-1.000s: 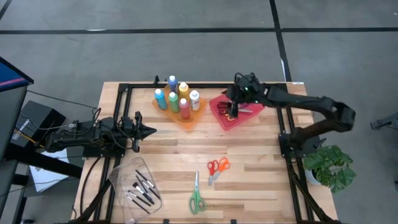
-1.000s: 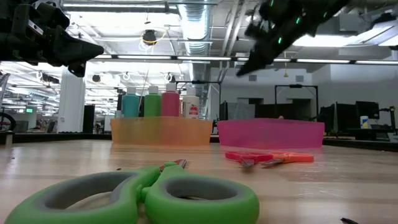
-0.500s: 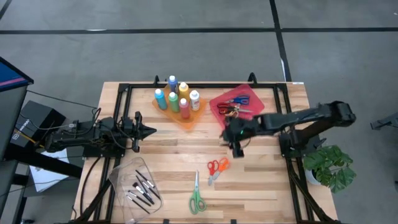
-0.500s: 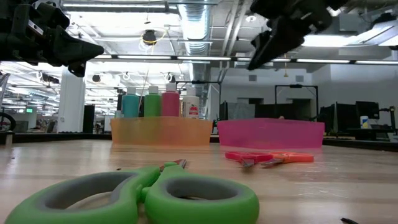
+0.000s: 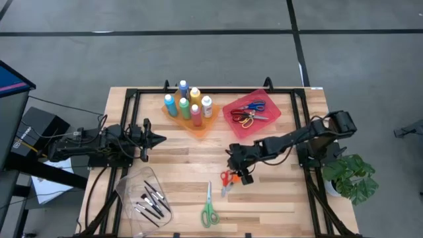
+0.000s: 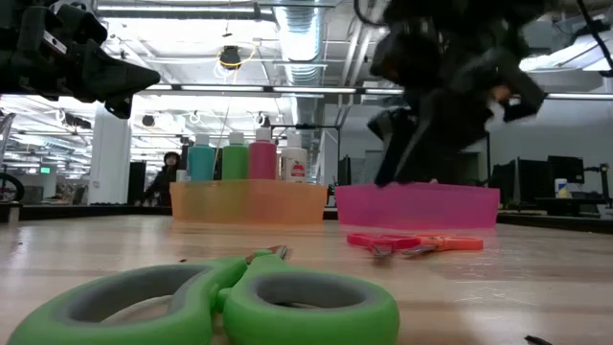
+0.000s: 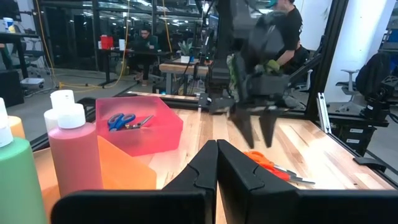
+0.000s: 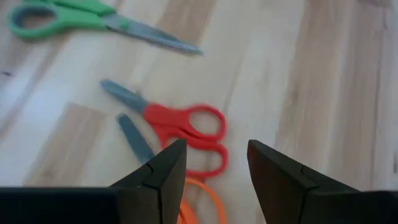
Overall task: Pick & Place Paint Supplies
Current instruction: Put the orange scissors into the pink bin
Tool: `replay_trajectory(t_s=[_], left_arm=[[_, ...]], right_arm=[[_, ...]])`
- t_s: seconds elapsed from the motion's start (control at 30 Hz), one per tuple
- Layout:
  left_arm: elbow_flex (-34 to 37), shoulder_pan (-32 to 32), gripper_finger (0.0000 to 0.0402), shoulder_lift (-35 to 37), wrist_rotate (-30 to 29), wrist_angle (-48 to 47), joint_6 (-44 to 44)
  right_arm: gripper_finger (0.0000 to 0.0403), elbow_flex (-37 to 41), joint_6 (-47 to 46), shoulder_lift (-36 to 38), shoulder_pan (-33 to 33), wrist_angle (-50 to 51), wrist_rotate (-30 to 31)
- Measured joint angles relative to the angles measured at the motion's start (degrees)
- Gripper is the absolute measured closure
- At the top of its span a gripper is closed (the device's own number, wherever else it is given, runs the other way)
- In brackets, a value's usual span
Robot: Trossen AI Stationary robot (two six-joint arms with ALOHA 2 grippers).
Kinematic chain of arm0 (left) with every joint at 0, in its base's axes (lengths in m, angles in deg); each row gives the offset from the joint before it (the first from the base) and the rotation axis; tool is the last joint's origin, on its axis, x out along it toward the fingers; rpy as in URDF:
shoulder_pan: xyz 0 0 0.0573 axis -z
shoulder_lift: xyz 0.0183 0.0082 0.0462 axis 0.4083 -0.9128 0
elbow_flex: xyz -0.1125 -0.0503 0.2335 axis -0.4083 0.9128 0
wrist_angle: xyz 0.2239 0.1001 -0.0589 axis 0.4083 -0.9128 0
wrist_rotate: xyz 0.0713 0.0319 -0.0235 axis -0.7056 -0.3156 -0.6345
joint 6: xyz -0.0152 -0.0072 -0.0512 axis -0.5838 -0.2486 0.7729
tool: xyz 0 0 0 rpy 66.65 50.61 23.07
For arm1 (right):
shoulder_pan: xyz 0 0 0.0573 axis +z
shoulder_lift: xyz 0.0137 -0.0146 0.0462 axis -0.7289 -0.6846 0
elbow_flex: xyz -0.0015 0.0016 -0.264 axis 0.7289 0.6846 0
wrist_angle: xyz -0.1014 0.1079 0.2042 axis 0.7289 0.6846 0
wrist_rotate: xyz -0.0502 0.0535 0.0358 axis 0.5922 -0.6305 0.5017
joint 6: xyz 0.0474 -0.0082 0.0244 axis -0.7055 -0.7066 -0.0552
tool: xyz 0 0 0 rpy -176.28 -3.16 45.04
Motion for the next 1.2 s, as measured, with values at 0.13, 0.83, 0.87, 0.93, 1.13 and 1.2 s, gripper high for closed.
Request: replay_trajectory(t_s=[0.13, 0.83, 0.87, 0.93, 1.13, 1.2], left_arm=[[0.00, 0.02, 0.0401, 0.00, 0.00, -0.01, -0.01], [-0.02, 0.00, 0.0401, 0.00, -0.02, 0.02, 0.00], [0.00, 0.01, 0.0401, 0.00, 0.00, 0.02, -0.01], [0.00, 0.00, 0.0401, 0.00, 0.00, 0.02, -0.01], [0.00, 0.02, 0.0401, 0.00, 0.00, 0.02, 0.00], [0.00, 0.00, 0.0401, 0.00, 0.00, 0.02, 0.00]], right_arm=[[0.0237, 6.83, -1.87, 0.57, -1.80, -9.90, -1.75], [0.0237, 24.02, -2.87, 3.31, -3.16, -33.22, -1.12], [0.0237, 24.00, -2.88, 2.78, -3.11, -33.79, -1.13], [0.0237, 24.07, -2.87, 1.52, -2.80, -34.76, -1.13], [0.0237, 23.97, -3.08, -4.62, -2.25, -40.42, -1.37], [0.0241, 23.95, -3.07, -5.60, -2.30, -41.17, -1.48]])
